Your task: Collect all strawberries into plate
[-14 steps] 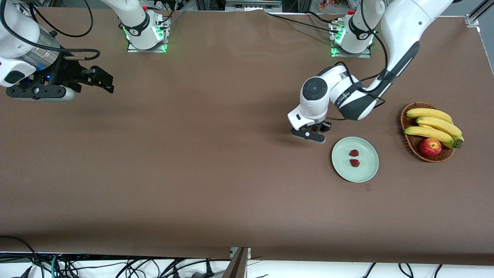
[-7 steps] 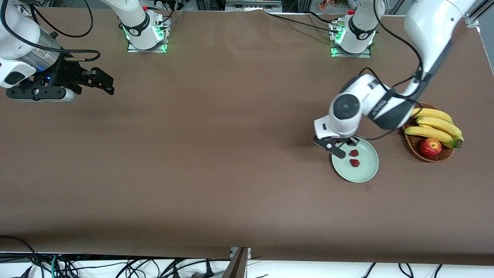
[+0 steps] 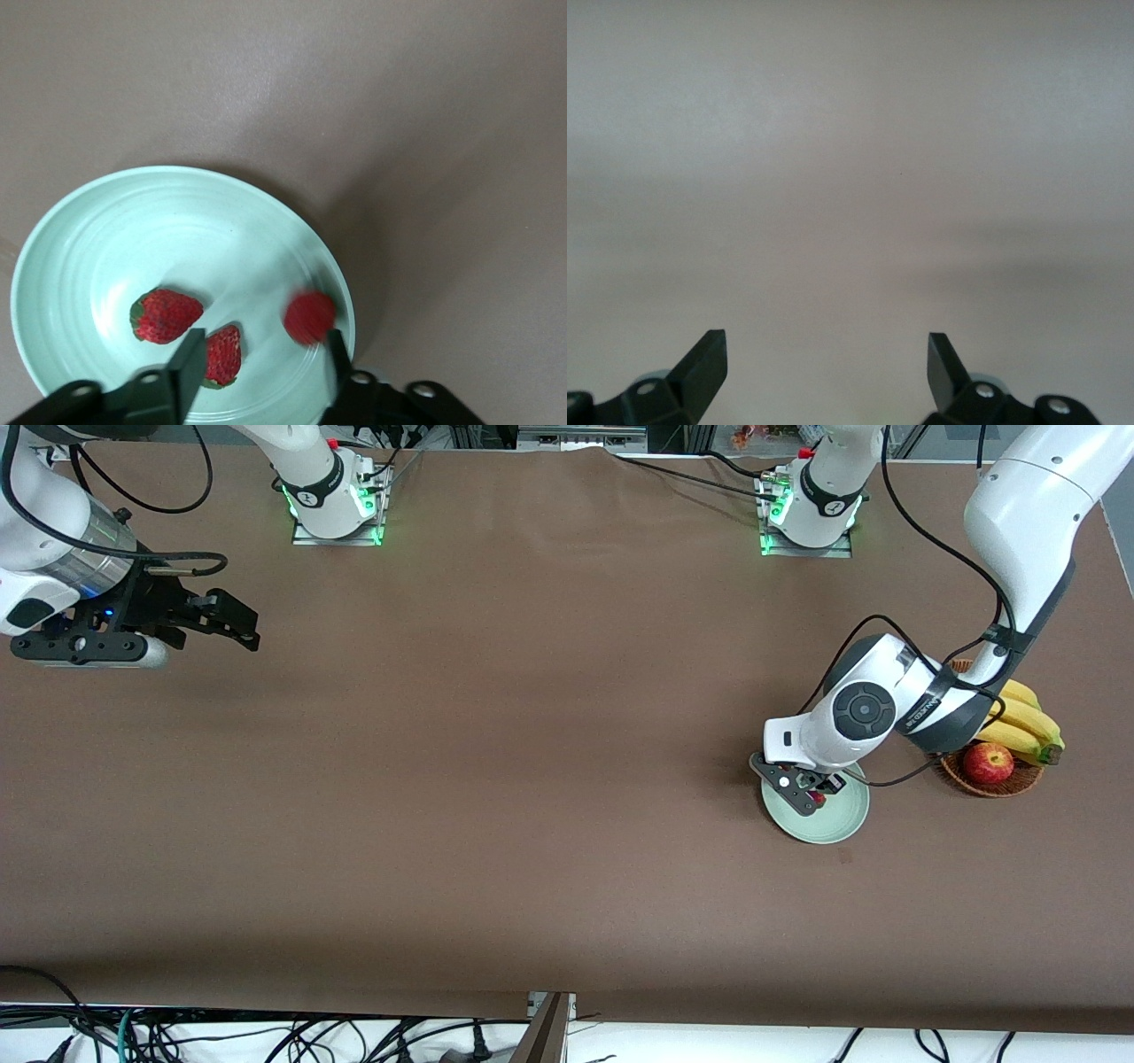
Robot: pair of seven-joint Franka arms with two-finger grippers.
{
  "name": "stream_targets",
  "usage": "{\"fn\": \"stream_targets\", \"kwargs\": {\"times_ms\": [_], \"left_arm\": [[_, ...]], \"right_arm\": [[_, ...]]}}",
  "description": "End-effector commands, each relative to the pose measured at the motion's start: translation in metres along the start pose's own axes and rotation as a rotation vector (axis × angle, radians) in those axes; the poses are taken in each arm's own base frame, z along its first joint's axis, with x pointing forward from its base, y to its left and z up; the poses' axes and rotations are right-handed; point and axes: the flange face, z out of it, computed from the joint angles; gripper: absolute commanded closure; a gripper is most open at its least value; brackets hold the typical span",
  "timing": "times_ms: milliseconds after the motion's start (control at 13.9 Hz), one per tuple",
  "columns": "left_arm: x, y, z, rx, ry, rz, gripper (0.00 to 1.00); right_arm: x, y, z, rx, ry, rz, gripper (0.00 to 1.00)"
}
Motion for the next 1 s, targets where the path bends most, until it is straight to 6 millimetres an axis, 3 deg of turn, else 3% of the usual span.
{"fn": "stream_targets", "kwargs": {"times_ms": [0, 215, 358, 573, 789, 932], "left_arm": [[0.001, -0.011, -0.023, 0.048, 0.004, 0.008, 0.00], [0.005, -0.017, -0.090, 0.112, 0.045, -0.031, 0.00], [0.000, -0.040, -0.140, 0.054, 0.036, -0.124, 0.00], [-0.018, -0.074, -0.212, 0.000, 0.032, -0.238, 0.00], [-0.040, -0.100, -0.263, -0.051, 0.077, -0.324, 0.00], [-0.066, -0.113, -0.304, -0.063, 0.069, -0.373, 0.00]], "right_arm": [[-0.003, -0.004, -0.001, -0.016, 0.008, -0.026, 0.00], [-0.002, -0.006, 0.003, -0.025, 0.005, -0.030, 0.00], [-0.004, -0.007, 0.001, -0.027, 0.002, -0.035, 0.00], [-0.007, -0.007, -0.001, -0.027, 0.002, -0.049, 0.00], [-0.006, -0.007, -0.003, -0.027, 0.006, -0.077, 0.00], [-0.005, -0.004, -0.006, -0.044, 0.017, -0.085, 0.00]]}}
